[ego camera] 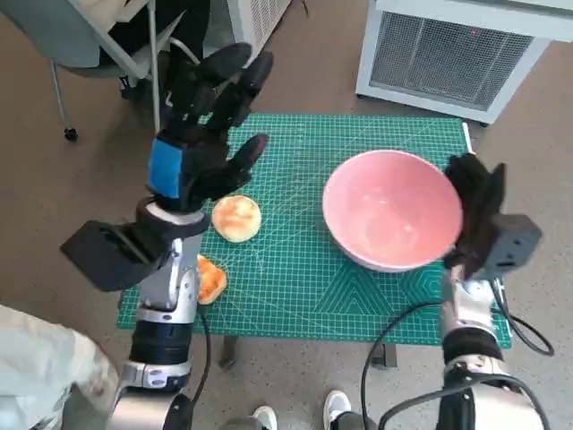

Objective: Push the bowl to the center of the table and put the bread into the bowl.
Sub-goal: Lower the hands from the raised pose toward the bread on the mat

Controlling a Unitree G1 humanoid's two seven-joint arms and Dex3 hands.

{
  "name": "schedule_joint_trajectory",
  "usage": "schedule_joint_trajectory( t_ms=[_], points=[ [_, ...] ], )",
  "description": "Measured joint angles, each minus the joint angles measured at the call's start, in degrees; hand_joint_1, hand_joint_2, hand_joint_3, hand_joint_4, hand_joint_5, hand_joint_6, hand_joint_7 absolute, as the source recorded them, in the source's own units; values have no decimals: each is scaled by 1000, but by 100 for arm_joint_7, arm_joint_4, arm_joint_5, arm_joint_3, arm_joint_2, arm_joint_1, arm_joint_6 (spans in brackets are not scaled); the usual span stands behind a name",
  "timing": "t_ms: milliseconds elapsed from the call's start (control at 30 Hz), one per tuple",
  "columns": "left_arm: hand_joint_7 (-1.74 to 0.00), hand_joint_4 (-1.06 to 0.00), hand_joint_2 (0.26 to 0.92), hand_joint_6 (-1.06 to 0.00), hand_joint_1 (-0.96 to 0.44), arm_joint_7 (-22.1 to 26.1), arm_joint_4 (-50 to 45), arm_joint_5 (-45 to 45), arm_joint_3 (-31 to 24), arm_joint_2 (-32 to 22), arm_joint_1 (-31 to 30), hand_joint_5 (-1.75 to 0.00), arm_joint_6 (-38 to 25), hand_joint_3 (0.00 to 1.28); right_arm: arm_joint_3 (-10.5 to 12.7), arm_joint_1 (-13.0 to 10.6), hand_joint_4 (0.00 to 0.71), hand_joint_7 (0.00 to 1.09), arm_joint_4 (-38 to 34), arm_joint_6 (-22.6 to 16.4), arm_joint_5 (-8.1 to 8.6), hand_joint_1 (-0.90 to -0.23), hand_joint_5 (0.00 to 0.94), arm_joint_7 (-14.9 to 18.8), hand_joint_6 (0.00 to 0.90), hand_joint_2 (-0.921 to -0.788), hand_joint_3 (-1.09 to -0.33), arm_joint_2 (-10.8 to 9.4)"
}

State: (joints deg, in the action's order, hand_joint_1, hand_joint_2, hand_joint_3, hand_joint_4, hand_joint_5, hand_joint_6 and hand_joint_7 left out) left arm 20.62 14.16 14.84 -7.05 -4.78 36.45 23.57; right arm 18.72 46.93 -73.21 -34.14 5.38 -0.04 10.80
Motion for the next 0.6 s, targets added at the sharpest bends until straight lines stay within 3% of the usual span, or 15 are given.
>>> schedule_joint_trajectory(
  t_ms=[300, 600],
  points=[
    [-656, -371, 921, -163, -427, -112, -222, -36, -25, -92, -233, -7, -73, 340, -126, 222, 252, 425, -33, 57, -82, -471, 3, -24, 56, -921, -857, -133],
    [-607, -372, 921, -193, -429, -198, -391, -84, -41, -208, -416, -5, -112, 337, -187, 570, 245, 418, -110, 411, -106, -452, 0, -93, 59, -921, -870, -383]
  ],
)
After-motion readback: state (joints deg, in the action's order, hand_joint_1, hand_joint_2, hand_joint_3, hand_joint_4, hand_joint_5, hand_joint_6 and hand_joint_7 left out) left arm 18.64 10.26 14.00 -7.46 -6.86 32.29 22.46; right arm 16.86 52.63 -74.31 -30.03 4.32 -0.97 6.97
